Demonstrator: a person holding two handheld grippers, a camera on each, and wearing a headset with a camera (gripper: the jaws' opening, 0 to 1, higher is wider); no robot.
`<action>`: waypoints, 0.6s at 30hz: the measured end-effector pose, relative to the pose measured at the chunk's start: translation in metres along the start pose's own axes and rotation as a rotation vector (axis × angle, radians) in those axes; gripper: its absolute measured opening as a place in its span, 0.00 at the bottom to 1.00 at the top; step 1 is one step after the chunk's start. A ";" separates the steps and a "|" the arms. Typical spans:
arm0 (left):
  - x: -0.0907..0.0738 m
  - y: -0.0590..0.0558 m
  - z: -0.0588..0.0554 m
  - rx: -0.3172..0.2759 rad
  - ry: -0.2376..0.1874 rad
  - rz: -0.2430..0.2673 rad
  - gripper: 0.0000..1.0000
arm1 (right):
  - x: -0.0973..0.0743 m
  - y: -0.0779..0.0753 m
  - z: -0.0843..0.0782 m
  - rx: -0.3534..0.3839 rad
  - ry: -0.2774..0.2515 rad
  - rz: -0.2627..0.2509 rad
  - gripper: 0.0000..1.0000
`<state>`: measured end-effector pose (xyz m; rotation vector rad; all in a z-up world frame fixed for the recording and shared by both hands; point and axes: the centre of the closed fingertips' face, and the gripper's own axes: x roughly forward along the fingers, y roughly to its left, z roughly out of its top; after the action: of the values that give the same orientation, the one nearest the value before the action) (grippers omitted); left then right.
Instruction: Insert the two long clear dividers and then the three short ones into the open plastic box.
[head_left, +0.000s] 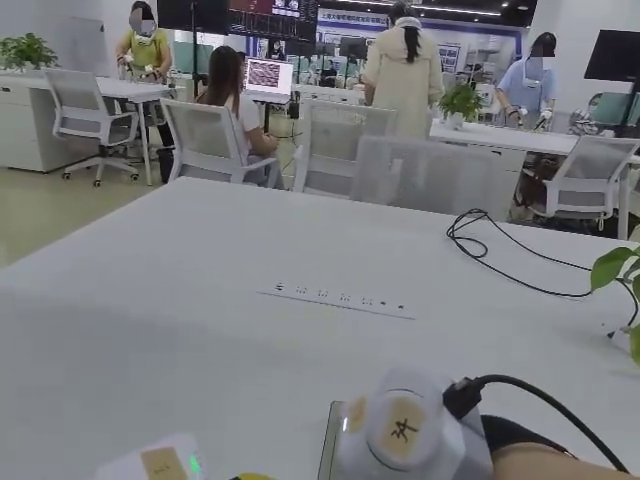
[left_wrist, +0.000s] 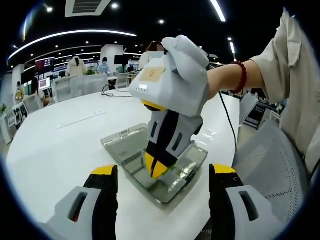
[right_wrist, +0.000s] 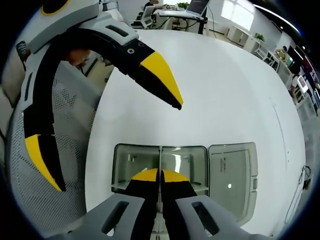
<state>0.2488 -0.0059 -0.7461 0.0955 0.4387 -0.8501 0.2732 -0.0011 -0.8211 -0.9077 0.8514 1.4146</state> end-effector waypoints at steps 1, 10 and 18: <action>0.000 0.000 0.000 0.001 0.000 0.000 0.75 | 0.000 0.000 0.000 0.002 0.004 0.000 0.02; 0.001 -0.002 -0.001 0.007 0.004 -0.005 0.75 | 0.005 0.000 -0.002 0.011 0.102 0.019 0.02; -0.001 -0.001 -0.003 0.007 0.012 0.004 0.75 | 0.009 0.000 -0.004 0.008 0.164 0.023 0.02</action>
<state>0.2463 -0.0050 -0.7482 0.1076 0.4471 -0.8476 0.2735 -0.0013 -0.8309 -1.0216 0.9924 1.3692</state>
